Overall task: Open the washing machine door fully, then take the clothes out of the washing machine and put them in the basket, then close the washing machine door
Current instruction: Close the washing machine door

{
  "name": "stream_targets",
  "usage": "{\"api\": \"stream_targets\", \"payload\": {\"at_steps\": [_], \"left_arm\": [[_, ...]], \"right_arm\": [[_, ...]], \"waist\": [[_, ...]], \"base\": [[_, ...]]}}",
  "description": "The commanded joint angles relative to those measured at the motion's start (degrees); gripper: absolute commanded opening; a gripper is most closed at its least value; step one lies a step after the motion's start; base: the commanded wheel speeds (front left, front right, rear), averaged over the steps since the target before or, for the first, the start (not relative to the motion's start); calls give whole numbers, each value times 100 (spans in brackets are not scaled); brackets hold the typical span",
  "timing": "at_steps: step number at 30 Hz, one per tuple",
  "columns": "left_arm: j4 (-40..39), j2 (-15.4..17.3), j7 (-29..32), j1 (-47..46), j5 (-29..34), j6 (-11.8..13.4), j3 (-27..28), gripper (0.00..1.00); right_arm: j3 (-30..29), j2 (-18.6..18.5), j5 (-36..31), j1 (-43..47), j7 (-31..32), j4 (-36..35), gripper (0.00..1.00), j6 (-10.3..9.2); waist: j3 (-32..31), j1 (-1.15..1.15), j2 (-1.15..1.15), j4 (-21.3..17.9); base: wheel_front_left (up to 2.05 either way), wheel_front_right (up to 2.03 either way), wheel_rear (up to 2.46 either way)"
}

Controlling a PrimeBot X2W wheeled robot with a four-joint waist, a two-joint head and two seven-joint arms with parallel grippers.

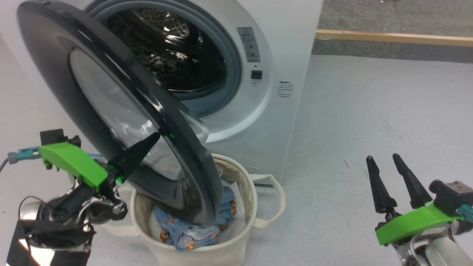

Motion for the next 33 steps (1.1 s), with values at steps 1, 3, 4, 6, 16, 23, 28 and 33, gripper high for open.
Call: {"api": "stream_targets", "payload": {"at_steps": [1,3,4,6,16,23,28,33], "left_arm": [[-162,73,-53,-386,64,-101,237,0],[-73,35,-113,-439,97,-172,219,0],[-26,12,-150,-466,110,-201,217,0],[70,-18,-195,-509,128,-257,210,0],[309,-25,-308,-527,168,-428,261,0],[292,108,-394,-306,325,-551,295,100],[144,298,-641,-94,718,-869,249,100],[-88,582,-1422,229,1794,-1470,15,100]], "right_arm": [[34,-125,-15,-208,-71,-167,100,31],[32,-126,-13,-219,-71,-169,100,31],[31,-126,-12,-222,-71,-170,100,31],[47,-124,-12,-229,-71,-167,100,31],[30,-157,10,-158,-71,-164,100,31],[1,-163,27,-105,-71,-175,100,31],[-40,-172,18,-73,-71,-194,100,31],[-103,-186,6,-16,-71,-217,100,31]], "waist": [[19,0,0,-98],[24,0,0,-161],[26,0,0,-188],[16,0,0,-249],[-7,0,0,-297],[-33,0,0,-116],[-48,0,0,-33],[-52,0,0,54]], "base": [[0,0,0],[0,0,0],[0,0,0],[0,0,0],[0,0,0],[0,0,0],[0,0,0],[0,0,0]]}}
